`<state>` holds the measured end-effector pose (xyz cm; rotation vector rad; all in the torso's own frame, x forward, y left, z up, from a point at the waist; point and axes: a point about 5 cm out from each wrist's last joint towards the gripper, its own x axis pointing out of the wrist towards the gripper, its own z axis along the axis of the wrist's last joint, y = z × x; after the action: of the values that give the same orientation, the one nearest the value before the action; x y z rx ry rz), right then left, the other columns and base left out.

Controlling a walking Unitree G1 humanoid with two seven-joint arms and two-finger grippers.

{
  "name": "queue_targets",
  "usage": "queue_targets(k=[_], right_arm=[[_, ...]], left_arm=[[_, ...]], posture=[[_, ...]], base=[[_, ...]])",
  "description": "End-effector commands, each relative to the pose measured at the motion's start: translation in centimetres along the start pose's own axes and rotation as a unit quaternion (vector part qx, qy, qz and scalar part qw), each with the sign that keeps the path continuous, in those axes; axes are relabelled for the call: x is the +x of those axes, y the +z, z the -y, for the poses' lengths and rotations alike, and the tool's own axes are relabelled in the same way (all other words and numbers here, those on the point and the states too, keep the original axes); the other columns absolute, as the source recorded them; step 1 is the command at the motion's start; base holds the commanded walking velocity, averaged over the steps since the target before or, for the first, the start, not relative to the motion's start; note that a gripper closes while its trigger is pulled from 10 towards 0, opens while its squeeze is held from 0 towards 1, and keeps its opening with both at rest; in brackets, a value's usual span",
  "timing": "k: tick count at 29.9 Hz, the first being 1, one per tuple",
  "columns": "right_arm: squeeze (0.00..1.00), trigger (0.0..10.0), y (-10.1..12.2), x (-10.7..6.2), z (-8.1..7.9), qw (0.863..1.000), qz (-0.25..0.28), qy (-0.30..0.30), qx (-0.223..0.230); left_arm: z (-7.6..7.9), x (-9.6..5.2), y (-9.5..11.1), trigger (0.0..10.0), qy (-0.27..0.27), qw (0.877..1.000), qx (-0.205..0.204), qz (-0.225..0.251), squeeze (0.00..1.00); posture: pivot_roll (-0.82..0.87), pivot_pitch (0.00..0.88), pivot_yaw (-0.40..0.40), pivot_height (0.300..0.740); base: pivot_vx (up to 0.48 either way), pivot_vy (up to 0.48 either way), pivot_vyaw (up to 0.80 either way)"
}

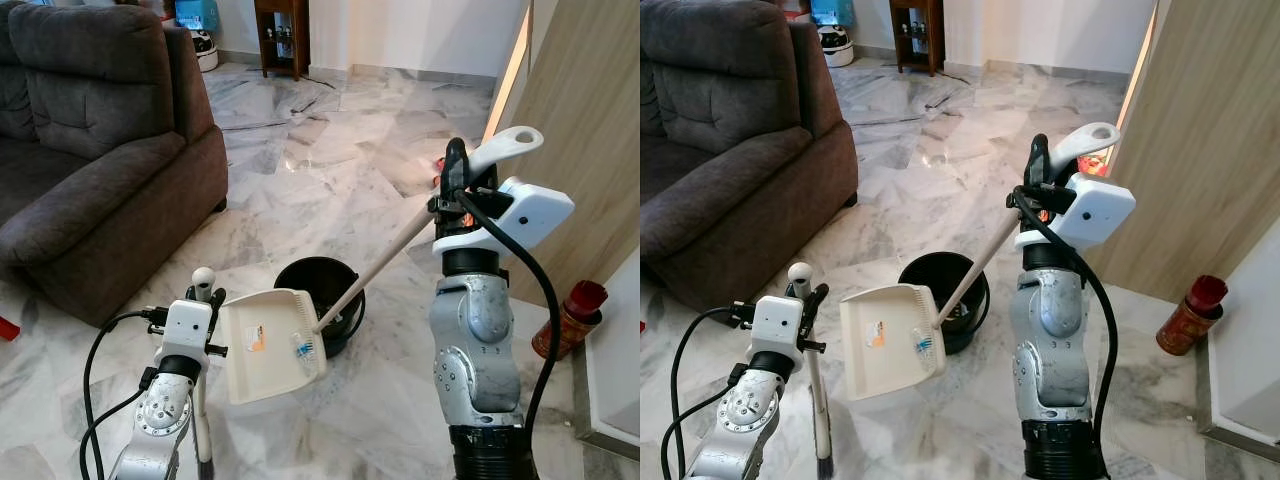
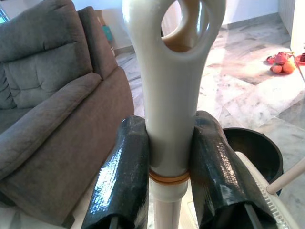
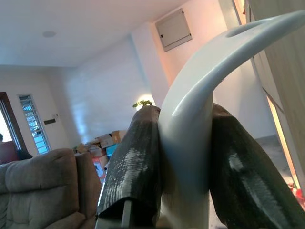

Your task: Sweep floor

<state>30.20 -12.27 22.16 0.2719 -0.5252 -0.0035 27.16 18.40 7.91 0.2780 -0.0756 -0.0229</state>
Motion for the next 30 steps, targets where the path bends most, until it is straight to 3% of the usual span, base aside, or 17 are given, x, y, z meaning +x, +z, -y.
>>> queue_targets(k=[1, 30], right_arm=[[0.00, 10.0, 1.06, 0.32, -0.37, 0.999, 0.031, 0.005, 0.012], [0.00, 10.0, 1.45, 0.81, -0.53, 0.999, 0.035, 0.008, 0.022]], left_arm=[[-0.15, 0.20, 0.58, 10.0, -0.002, 1.000, 0.022, 0.019, 0.00], [-0.20, 0.36, 0.75, 10.0, 0.002, 0.999, 0.021, 0.024, 0.00]], posture=[[0.11, 0.000, 0.057, 0.740], [0.11, 0.000, 0.053, 0.740]], base=[[0.247, 0.000, 0.00], [0.313, 0.000, 0.00]])
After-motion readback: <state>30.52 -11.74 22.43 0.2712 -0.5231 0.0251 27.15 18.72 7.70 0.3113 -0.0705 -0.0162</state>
